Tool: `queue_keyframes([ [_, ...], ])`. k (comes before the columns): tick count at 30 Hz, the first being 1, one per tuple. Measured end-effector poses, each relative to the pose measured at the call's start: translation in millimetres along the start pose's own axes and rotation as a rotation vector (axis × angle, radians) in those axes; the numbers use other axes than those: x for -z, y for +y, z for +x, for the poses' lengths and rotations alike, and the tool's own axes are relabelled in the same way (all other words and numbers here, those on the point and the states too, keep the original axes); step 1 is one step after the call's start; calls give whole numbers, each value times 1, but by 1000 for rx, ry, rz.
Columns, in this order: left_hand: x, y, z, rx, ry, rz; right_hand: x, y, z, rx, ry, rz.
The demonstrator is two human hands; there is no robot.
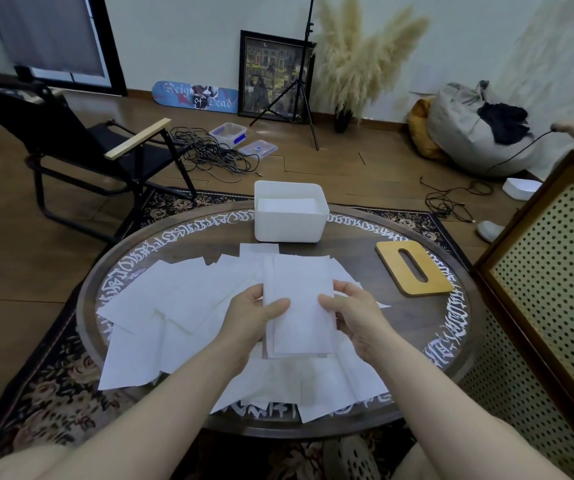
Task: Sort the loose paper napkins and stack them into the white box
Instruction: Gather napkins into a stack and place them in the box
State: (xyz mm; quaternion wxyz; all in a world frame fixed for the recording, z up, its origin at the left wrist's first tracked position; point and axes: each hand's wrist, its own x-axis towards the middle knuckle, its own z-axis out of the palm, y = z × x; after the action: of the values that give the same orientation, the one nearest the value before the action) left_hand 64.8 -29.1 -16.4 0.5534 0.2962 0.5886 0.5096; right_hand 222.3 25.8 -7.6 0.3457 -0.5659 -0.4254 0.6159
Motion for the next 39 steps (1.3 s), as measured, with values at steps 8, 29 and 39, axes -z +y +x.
queue_keyframes([
  [8, 7, 8, 0, -133, -78, 193, 12, -5, 0, 242, -10, -226],
  [29, 33, 4, 2, -176, -27, 285, 15, 16, 6, 232, -162, -130],
  [39, 35, -6, -2, -204, 90, 16, -11, 27, 0, 296, -182, 47],
])
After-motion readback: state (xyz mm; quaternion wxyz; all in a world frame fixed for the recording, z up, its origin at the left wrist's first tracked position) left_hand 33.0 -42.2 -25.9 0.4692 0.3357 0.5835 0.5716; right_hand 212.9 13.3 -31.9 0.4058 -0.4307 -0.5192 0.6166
